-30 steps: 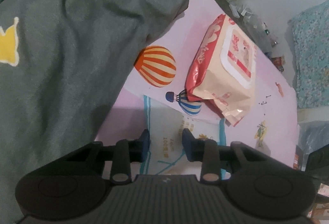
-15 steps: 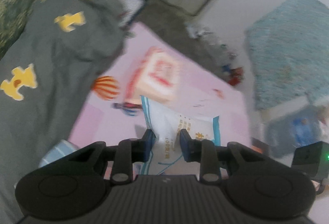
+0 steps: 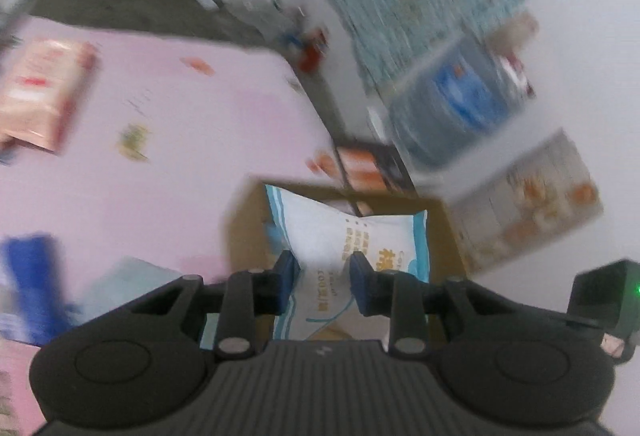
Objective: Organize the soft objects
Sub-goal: 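Carry the cotton-pad bag with the right gripper into the cardboard box, then open the right gripper to drop the cotton-pad bag beside the bandage box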
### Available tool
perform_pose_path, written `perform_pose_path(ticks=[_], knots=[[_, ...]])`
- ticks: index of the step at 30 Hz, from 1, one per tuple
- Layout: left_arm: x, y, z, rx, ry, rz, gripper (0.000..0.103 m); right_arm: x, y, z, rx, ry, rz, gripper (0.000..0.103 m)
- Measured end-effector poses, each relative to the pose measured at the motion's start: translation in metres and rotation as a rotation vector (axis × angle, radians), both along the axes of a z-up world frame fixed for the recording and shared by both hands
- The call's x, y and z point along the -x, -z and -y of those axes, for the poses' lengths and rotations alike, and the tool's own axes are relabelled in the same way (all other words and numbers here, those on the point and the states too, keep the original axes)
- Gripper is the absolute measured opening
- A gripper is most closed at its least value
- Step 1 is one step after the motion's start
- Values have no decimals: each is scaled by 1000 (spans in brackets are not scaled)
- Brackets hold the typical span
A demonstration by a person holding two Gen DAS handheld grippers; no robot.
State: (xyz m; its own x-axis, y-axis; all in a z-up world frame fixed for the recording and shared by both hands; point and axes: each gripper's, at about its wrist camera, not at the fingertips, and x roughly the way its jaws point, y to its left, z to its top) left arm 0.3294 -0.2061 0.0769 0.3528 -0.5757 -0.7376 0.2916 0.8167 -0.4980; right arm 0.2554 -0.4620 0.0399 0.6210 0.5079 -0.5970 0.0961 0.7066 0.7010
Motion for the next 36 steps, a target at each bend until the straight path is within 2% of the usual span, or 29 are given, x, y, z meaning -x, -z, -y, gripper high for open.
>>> perform_pose_path(ticks=[2,5,8,11,13,16,20,22,23,26,30,33,36], knots=[[-5,14,33,-26,47,-17,32,23,15,28,-21,107,-37,11],[-18,37,73,-61,80,-18,47,41,38,53,-43,235,-69,13],[-24,54,94,-98,71,-44,49,39,59,67,-24,301,-103,15],[-19,57,94,-118,58,-27,54,31,81,65,29,339,-167,16],[-16,53,86,-114,62,-5,58,29,97,61,41,347,-234,19],[-10,40,74,-145,64,45,59,32,111,59,34,330,-287,23],[0,21,48,-149,49,98,62,38,107,50,61,273,-277,29],[10,12,30,-140,32,118,62,39,108,42,50,207,-291,40],[12,10,24,-136,24,126,63,39,110,39,27,181,-312,42],[26,4,0,-123,-11,137,63,41,121,27,-27,115,-380,42],[48,3,-32,-118,-60,143,63,35,117,21,-15,110,-350,42],[67,4,-57,-109,-104,161,63,22,125,27,-60,128,-338,42],[84,10,-77,-99,-142,165,63,5,142,27,-134,162,-355,36]])
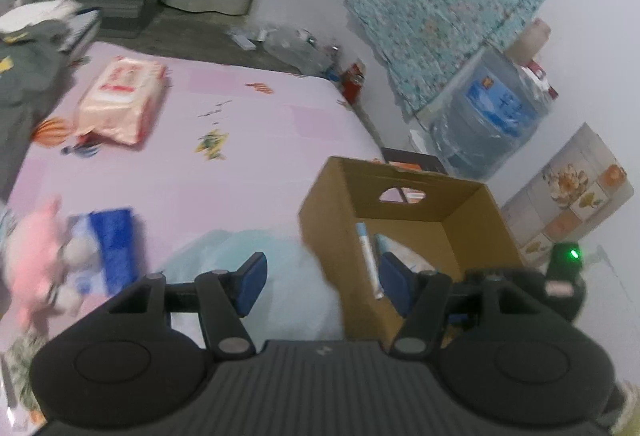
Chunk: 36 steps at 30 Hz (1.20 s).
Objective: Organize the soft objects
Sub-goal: 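Open the right gripper to drop the cotton-pad bag beside the bandage box, then withdraw the right gripper from the cardboard box toward the blue packet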
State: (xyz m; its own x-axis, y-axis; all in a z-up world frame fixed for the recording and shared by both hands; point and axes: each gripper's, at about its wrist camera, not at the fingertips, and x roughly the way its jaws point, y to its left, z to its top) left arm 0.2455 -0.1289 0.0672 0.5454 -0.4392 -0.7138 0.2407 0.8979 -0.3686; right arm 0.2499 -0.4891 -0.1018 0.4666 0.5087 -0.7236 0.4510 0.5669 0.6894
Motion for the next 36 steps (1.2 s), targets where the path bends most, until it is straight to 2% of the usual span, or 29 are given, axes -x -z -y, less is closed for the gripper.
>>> perform_pose_path(ticks=[2,9,12,14,17,19,20,21,22,24,27,30,32,34,36], knots=[[11,7,-13,-4,-26,-3,63,-15,8,-1,-24,40,-5,32],[39,34,-42,-37,-57,-28,64,-53,12,-8,-18,149,90,32],[49,44,-47,-32,-53,-42,64,-57,9,-8,-51,154,109,33],[56,50,-51,-37,-51,-43,65,-56,-1,-9,-37,122,136,34],[69,57,-58,-52,-52,-33,67,-53,-26,-5,63,66,177,38],[78,59,-62,-67,-52,-21,68,-51,-42,-2,216,34,203,51],[81,60,-63,-74,-50,-15,69,-53,-45,-3,307,10,205,54],[83,60,-65,-78,-48,-11,70,-57,-45,-5,392,-36,194,64],[86,60,-66,-79,-45,-10,70,-61,-42,-7,449,-82,177,76],[89,61,-69,-82,-43,-7,70,-69,-31,-13,502,-173,138,83],[91,60,-73,-94,-61,3,70,-78,-10,-24,492,-330,107,84],[92,59,-77,-93,-75,6,70,-84,-2,-34,582,-368,92,85],[93,59,-78,-90,-74,5,70,-87,0,-31,565,-324,69,82],[93,61,-76,-90,-72,2,70,-88,-1,-29,564,-269,38,74],[93,63,-75,-91,-70,-3,70,-90,-2,-24,536,-195,11,73]])
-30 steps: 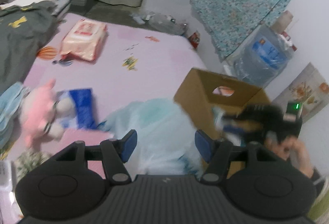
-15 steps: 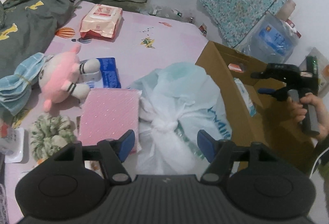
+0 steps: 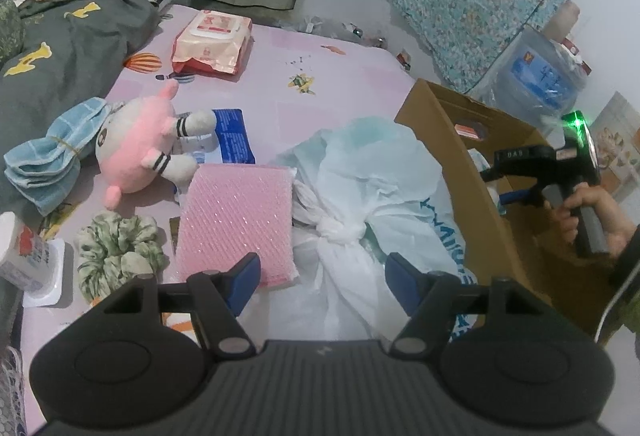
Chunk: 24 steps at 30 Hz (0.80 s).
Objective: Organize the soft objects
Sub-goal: 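Withdraw the right gripper from the cardboard box toward the blue packet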
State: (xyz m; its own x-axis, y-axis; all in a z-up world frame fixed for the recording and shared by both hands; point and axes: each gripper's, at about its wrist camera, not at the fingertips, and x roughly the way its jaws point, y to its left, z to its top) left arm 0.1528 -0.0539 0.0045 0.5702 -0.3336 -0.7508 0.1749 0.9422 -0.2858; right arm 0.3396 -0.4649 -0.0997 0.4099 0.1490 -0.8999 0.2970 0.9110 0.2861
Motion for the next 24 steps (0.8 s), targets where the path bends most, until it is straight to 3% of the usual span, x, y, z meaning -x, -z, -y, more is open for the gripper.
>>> perform_pose_path(ticks=[7,14,18,21,24], knots=[[2,6,3,1,10,-18,70,5,1,-2,-11,154,2,74],[3,8,-2,-3,0,-19,70,16,-7,-25,1,75,9,73],[3,9,-4,-9,-2,-18,70,22,-24,-23,43,76,82,72],[4,9,-6,-16,-7,-16,70,26,-37,-21,50,45,144,47],[3,10,-9,-8,-15,-19,70,23,-33,-25,34,-16,132,27]])
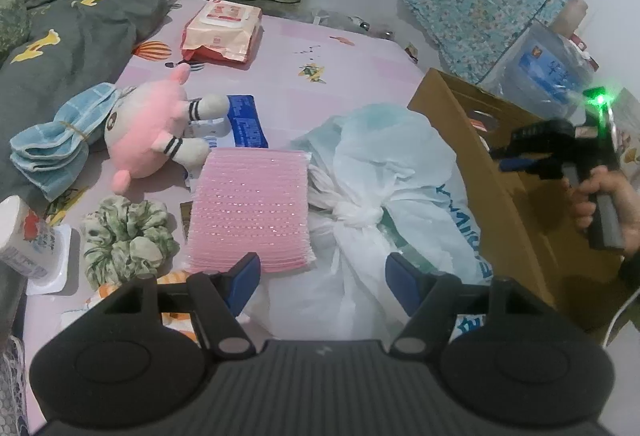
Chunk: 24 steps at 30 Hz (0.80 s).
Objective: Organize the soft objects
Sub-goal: 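Withdraw the right gripper from the cardboard box toward the blue packet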
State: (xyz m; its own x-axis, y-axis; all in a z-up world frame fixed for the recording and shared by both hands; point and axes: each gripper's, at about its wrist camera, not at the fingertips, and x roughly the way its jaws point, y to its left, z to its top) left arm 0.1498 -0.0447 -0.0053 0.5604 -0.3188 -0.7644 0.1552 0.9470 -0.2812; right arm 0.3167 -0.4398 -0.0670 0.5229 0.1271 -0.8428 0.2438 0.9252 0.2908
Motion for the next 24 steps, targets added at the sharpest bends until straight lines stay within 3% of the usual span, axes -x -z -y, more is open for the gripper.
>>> perform_pose_path(ticks=[3,8,12,17,24], knots=[[-1,1,-3,11,-6,-8,70,-4,18,-6,1,-46,-41,23],[0,0,-4,10,-5,-2,71,-2,6,-12,62,-88,-56,22],[3,1,-4,3,-5,2,71,2,-5,-11,46,-96,-30,23],[7,0,-9,-11,-15,14,72,7,2,-6,35,-89,-60,25],[18,-9,-21,-61,-47,92,81,33,-46,-2,-94,-75,69,25]])
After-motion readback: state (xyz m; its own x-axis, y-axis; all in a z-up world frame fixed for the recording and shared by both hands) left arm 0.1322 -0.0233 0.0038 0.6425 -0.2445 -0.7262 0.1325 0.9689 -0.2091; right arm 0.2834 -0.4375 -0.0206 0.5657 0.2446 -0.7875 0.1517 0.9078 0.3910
